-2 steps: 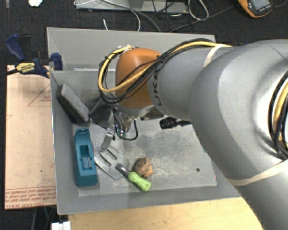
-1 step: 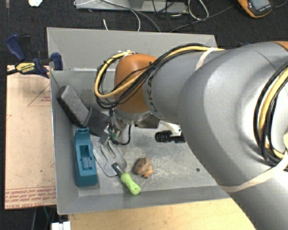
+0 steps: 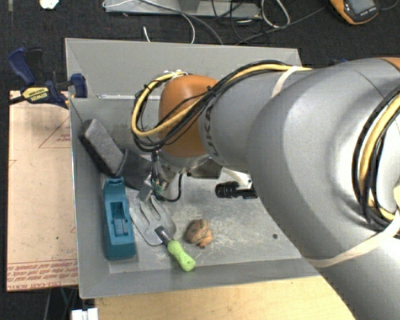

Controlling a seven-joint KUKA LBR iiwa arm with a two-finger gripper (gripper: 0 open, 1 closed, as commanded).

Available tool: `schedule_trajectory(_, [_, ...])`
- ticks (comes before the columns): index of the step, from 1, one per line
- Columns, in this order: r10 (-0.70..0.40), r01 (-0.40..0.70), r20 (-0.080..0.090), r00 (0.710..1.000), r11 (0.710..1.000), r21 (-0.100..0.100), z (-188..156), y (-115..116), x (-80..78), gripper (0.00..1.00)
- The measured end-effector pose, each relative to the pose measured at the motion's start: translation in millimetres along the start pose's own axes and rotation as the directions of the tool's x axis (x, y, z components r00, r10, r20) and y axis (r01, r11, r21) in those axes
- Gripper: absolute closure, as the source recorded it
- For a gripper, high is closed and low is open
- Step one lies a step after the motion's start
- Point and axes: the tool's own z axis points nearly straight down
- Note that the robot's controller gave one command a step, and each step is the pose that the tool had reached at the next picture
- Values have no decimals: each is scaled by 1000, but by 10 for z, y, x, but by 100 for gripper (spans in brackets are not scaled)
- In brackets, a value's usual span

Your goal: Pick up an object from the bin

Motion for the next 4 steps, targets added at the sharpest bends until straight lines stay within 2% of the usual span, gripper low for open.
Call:
schedule_trajectory(1, [0, 0, -5, 1000, 1000, 6, -194, -19, 14, 100])
schedule_trajectory(4, [-5, 5, -3, 1000, 1000, 2, -1026, 6, 2, 100])
